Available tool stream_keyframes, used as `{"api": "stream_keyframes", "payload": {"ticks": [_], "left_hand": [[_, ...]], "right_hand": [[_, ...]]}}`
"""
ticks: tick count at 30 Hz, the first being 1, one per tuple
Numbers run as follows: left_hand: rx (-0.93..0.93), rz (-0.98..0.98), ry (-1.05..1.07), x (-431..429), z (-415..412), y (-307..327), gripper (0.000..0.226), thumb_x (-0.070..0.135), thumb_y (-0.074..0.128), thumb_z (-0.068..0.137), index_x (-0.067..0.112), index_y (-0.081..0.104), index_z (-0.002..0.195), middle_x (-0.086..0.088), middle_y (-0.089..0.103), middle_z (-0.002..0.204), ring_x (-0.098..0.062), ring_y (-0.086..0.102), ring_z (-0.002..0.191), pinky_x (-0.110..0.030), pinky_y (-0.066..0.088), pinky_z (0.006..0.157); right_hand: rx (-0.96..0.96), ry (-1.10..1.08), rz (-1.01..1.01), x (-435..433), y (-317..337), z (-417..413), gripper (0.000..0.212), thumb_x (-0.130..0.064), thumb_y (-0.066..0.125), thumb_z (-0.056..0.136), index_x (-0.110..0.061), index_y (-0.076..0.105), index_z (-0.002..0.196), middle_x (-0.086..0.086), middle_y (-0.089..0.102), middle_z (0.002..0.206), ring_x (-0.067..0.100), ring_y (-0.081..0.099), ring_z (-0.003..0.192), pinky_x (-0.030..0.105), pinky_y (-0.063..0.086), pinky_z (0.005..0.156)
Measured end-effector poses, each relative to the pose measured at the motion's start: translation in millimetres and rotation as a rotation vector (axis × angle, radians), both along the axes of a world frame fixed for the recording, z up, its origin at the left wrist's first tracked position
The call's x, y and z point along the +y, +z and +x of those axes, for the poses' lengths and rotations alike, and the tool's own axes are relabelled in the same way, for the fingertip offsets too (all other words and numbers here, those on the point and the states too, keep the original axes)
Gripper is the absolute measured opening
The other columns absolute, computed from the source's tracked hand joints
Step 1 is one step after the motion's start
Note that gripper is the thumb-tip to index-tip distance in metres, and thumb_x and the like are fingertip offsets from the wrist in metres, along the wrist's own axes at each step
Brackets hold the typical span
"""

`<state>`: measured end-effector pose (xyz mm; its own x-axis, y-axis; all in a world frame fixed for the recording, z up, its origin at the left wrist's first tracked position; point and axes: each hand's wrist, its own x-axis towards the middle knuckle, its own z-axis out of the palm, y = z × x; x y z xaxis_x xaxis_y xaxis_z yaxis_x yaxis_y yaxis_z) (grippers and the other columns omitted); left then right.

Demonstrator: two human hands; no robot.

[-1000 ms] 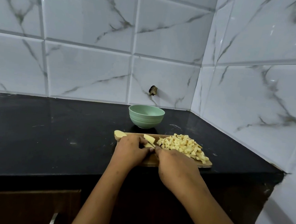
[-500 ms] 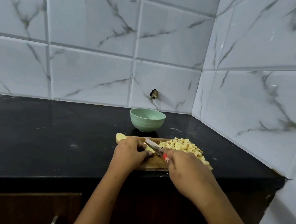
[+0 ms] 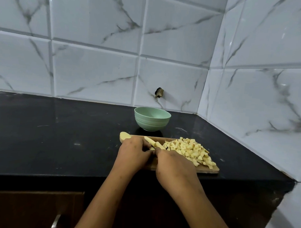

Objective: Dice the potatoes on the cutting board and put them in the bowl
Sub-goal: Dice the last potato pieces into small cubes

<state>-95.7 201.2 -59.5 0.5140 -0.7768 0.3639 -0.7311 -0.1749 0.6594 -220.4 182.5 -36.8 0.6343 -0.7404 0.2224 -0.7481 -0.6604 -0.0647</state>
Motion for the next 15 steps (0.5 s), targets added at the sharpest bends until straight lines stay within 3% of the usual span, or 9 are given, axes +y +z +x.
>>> {"api": "stream_keyframes", "payload": {"ticks": [7,10,13,15], "left_hand": [[-0.018,0.010,0.023,0.0,-1.2,0.3,0.021,0.035,0.070,0.083,0.026,0.073,0.102,0.010,0.067,0.090,-0.004,0.053,0.078,-0.019,0.040,0.069],[-0.032,-0.018,0.057,2.2,-2.7,0.7,0.023,0.037,0.072,0.080,0.027,0.074,0.100,0.011,0.066,0.086,-0.005,0.054,0.076,-0.019,0.041,0.068],[-0.032,-0.054,0.087,4.6,-4.3,0.4,0.022,0.037,0.074,0.078,0.025,0.075,0.096,0.015,0.056,0.070,-0.004,0.053,0.070,-0.017,0.040,0.064],[-0.020,-0.059,0.078,5.5,-4.9,0.6,0.018,0.035,0.075,0.079,0.023,0.075,0.093,0.016,0.053,0.066,-0.003,0.051,0.065,-0.015,0.038,0.058]], "right_hand": [[-0.059,0.017,-0.020,13.4,-13.5,-36.4,0.059,-0.013,0.042,0.099,-0.032,0.021,0.150,0.000,0.059,0.108,0.016,0.053,0.085,0.029,0.041,0.061],[-0.155,0.043,0.047,7.6,-9.8,-47.1,0.048,-0.020,0.036,0.102,-0.036,0.031,0.146,-0.005,0.060,0.105,0.011,0.054,0.079,0.027,0.044,0.061],[-0.243,0.062,0.172,-9.8,-2.7,-46.9,0.040,-0.026,0.035,0.102,-0.037,0.045,0.140,-0.007,0.062,0.091,0.008,0.051,0.063,0.026,0.041,0.054],[-0.308,0.062,0.163,-14.0,-1.2,-44.6,0.040,-0.028,0.035,0.102,-0.037,0.046,0.140,-0.008,0.061,0.090,0.005,0.048,0.060,0.024,0.038,0.052]]}}
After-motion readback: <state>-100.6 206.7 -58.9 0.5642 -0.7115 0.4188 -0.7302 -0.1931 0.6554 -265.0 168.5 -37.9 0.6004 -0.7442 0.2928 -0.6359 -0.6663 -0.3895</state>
